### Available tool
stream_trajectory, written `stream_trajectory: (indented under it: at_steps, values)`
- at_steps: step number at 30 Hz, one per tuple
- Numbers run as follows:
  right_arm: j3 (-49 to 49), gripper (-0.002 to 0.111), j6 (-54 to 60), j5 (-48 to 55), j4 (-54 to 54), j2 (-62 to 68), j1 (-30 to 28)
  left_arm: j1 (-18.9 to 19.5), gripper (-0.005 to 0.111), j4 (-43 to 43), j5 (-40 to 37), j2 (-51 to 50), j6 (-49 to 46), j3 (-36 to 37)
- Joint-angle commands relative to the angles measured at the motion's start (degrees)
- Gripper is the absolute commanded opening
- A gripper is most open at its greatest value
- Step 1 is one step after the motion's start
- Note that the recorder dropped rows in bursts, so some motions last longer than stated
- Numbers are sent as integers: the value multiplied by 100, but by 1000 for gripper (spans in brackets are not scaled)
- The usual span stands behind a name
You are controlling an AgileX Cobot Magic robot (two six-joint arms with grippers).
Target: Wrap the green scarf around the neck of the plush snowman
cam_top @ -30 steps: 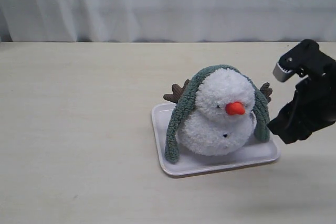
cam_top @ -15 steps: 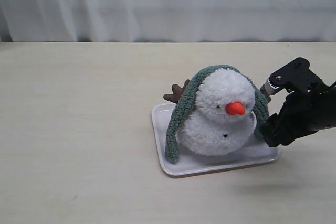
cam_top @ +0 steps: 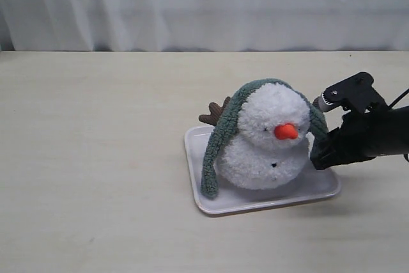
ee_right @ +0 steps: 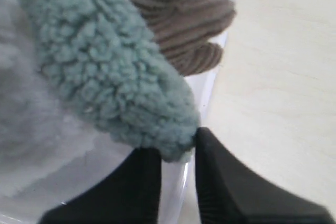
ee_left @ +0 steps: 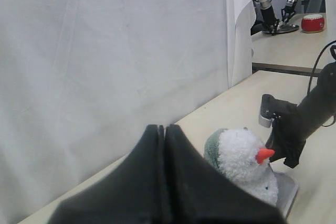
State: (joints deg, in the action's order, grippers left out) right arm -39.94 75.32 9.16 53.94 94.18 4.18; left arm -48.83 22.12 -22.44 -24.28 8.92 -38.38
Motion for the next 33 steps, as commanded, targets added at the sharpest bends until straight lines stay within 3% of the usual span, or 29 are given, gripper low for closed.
stream_trajectory:
  at_steps: [1, 11, 17, 21, 25, 33]
  values:
    - [1, 4, 51, 97, 106, -204, -2, 0, 0, 2, 51, 9, 13, 11]
    - [1, 4, -263, 1546, 106, -949, -2, 0, 0, 2, 51, 9, 13, 11]
    - [-12, 4, -2262, 2108, -1024, -710, -2, 0, 0, -11, 29, 9, 13, 11]
    - [-343, 4, -2271, 2986, -985, -638, -2, 0, 0, -11, 16, 9, 3, 11]
    - [-369, 4, -2880, 3057, -1446, -362, -2, 0, 0, 0, 27, 9, 3, 11]
    - [-418, 4, -2862, 2989, -1432, 158, -2, 0, 0, 0, 27, 9, 3, 11]
